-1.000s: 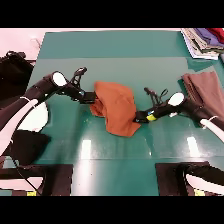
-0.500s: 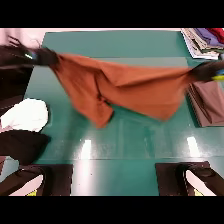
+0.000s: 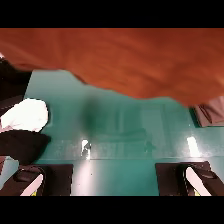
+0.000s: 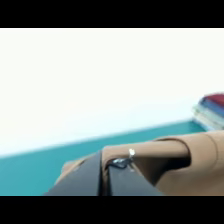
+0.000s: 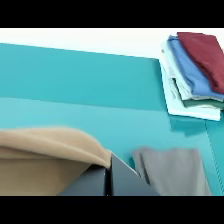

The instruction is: Fold the shirts.

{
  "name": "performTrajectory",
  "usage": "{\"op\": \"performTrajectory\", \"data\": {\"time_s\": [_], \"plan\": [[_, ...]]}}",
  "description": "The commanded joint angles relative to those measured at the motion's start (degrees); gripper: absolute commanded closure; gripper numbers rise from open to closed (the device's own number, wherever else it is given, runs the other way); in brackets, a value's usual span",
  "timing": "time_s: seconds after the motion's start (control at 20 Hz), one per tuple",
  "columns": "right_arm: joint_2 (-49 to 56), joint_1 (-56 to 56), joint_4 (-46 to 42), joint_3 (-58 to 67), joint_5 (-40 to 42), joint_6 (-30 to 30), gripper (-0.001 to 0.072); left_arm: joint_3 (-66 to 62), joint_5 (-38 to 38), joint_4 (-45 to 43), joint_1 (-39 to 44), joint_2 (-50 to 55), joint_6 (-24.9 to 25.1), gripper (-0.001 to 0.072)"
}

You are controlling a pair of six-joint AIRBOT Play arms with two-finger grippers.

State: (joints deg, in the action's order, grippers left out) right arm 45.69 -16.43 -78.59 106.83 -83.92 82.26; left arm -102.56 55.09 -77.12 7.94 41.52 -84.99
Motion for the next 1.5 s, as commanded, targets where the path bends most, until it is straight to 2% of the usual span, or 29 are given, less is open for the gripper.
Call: {"op": "performTrajectory", "data": {"time_s": [0.0, 0.2, 0.3, 0.4, 0.55, 0.65, 0.75, 0.8, 0.85, 0.9, 1.05, 1.15, 1.3, 1.45], "plan": [[6.69, -0.79, -0.44, 5.05, -6.75, 0.81, 0.0696, -2.16, 4.79, 0.48, -0.07, 1.75, 0.02, 0.0682], [16.50, 5.16, -1.11, -2.82, -7.45, 1.33, 0.0696, -0.90, 20.96, 1.42, -0.07, 13.92, 1.49, 0.0682], [21.99, 7.32, -1.11, -8.76, -7.87, 1.33, 0.0696, 3.82, 24.30, 3.34, -0.07, 20.94, 3.08, 0.0682], [27.80, 8.83, -1.11, -13.73, -7.30, 1.33, 0.0696, 10.29, 23.23, 5.62, -0.07, 27.12, 3.37, 0.0681], [36.57, 10.12, -0.96, -16.96, -3.65, 1.36, 0.0696, 19.32, 15.89, 8.61, -0.07, 37.86, 5.38, 0.0681], [41.51, 10.29, -0.39, -15.76, -1.46, 1.44, 0.0695, 20.31, 11.39, 8.55, -0.09, 43.91, 7.34, 0.0681], [45.72, 10.27, 1.14, -11.30, -1.20, 1.88, 0.0695, 20.28, 5.18, 8.17, -0.72, 46.18, 5.68, 0.0668], [47.19, 9.99, 2.21, -8.68, -1.42, 1.88, 0.0666, 19.89, 2.36, 8.22, -1.33, 46.18, 4.98, 0.0370], [48.22, 9.42, 3.67, -6.01, -1.79, 1.88, 0.0440, 18.47, 1.70, 8.20, -2.21, 46.18, 3.28, 0.0102], [48.72, 8.48, 5.62, -3.52, -2.34, 1.86, 0.0309, 16.22, 3.30, 8.22, -3.69, 46.16, 1.99, 0.0092], [47.60, 5.86, 11.19, -0.37, -6.91, 0.52, 0.0310, 9.14, 15.13, 8.63, -10.58, 46.01, 1.33, 0.0093], [44.44, 4.55, 12.20, -3.65, -7.54, -0.39, 0.0310, 11.26, 20.50, 8.63, -14.75, 44.68, 1.46, 0.0092], [37.94, 3.61, 13.11, -12.96, -5.33, -1.81, 0.0312, 24.87, 18.69, 9.07, -17.16, 40.52, 1.97, 0.0092], [31.89, 3.63, 13.16, -21.70, -2.34, -1.84, 0.0336, 41.03, 13.81, 14.32, -16.98, 37.38, 6.16, 0.0092]]}}
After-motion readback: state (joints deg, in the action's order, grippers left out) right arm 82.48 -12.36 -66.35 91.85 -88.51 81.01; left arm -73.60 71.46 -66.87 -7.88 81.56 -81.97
